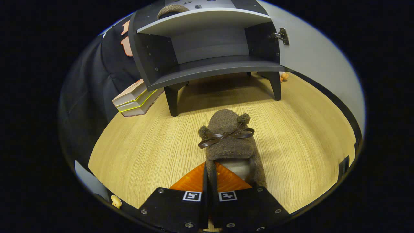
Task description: Open the shoe cabinet door, grab the shoes and put them into the shoe cabinet, then close the shoe cabinet door.
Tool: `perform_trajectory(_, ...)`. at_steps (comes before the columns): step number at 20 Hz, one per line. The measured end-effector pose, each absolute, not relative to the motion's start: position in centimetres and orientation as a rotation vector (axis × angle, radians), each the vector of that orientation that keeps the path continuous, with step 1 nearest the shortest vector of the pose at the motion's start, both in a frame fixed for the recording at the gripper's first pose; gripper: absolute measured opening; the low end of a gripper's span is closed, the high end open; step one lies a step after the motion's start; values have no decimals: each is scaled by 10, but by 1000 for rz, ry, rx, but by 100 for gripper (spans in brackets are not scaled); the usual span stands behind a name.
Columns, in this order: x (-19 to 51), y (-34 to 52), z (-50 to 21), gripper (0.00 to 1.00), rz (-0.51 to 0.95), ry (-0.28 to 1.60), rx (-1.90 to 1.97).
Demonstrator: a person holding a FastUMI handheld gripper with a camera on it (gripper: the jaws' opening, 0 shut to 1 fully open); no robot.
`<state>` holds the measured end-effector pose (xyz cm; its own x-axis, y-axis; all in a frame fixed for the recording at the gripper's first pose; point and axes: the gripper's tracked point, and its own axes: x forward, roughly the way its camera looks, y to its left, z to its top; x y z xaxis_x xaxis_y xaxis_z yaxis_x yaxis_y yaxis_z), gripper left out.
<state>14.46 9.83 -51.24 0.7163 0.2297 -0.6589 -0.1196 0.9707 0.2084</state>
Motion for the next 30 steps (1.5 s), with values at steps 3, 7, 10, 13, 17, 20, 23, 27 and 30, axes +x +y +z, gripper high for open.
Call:
perform_trajectory(3, 136, 92, -493, 4, 185, 717, 192)
perform_trajectory(7, 120, 89, -457, 4, 189, 669, 220)
perform_trajectory(10, 112, 83, -428, 4, 182, 632, 202)
perform_trajectory(13, 108, 78, -395, 4, 178, 593, 218)
perform_trajectory(17, 118, 66, -356, 4, 165, 546, 154)
perform_trajectory(20, 129, 70, -327, 4, 185, 509, 152)
perform_trajectory(23, 145, 72, -293, 4, 206, 462, 156)
perform_trajectory(27, 178, 69, -247, 4, 221, 384, 141)
perform_trajectory(30, 204, 64, -212, 4, 225, 336, 158)
